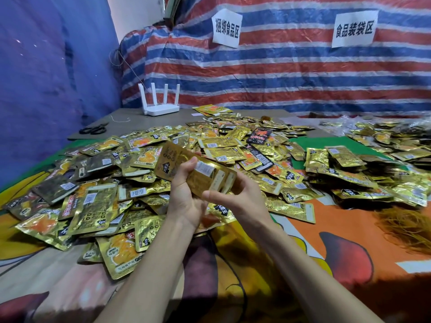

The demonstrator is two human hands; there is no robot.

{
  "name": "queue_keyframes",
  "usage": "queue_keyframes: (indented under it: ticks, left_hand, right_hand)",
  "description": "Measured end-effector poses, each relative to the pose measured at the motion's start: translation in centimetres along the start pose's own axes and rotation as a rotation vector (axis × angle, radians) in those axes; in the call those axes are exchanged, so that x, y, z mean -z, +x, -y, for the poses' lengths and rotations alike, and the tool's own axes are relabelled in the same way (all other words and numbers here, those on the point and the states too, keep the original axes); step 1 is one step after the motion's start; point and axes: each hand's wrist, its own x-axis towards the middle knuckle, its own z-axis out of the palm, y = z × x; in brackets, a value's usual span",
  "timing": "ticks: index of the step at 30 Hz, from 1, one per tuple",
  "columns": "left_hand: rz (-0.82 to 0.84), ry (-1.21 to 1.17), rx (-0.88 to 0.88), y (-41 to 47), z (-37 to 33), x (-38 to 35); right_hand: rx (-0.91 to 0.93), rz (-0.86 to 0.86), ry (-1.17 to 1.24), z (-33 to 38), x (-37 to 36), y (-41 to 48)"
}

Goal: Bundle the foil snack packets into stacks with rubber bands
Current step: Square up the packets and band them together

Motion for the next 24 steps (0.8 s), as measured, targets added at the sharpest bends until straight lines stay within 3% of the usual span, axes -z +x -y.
queue_keyframes:
  ticks: [7, 16, 24]
  left_hand:
    - [-0.047, -0.023, -0.001, -0.2, 0.1, -0.4]
    - [0.048, -0.055, 0.05, -0.3, 0.2, -0.3]
    - [-0.112, 0.346, 0.105, -0.7, 0.7, -0.4]
  right_hand:
    - [0.034, -0.048, -0.068, -1.0, -1.6, -0.8]
    - [-0.007, -0.087, 0.031, -1.1, -2.2, 0.4]
    - [0.002, -0.101, 0.168, -0.7, 0.0, 1.3]
